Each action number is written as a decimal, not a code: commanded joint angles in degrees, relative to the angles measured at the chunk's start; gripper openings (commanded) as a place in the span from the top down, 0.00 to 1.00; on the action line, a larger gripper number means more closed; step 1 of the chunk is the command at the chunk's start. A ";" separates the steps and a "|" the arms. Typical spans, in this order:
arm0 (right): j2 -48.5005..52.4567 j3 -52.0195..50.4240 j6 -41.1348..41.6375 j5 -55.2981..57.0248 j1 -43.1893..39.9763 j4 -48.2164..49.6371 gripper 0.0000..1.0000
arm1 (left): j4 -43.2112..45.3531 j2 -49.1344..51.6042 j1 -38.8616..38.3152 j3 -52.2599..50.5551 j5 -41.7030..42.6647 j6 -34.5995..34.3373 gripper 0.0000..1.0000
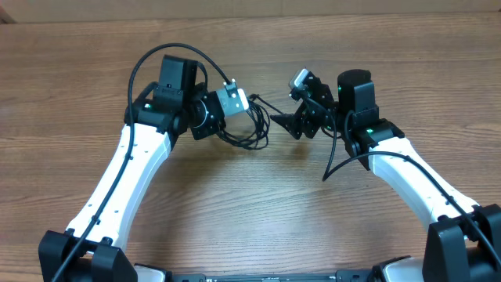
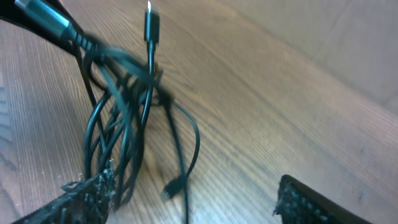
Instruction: Untangle cables
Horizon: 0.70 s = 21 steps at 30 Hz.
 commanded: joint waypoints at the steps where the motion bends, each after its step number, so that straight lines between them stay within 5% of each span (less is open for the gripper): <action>1: -1.66 0.94 -1.73 -3.30 -0.11 2.05 0.22 | -0.04 -0.63 -0.13 0.87 8.59 9.55 0.96; 13: -1.66 0.94 -1.81 -7.08 -0.11 7.30 0.54 | -0.02 -0.63 -0.11 0.87 12.28 14.53 0.96; 21: -1.66 0.94 -9.25 -15.23 -0.11 7.21 0.68 | 1.27 0.07 -0.11 0.85 14.10 16.33 0.96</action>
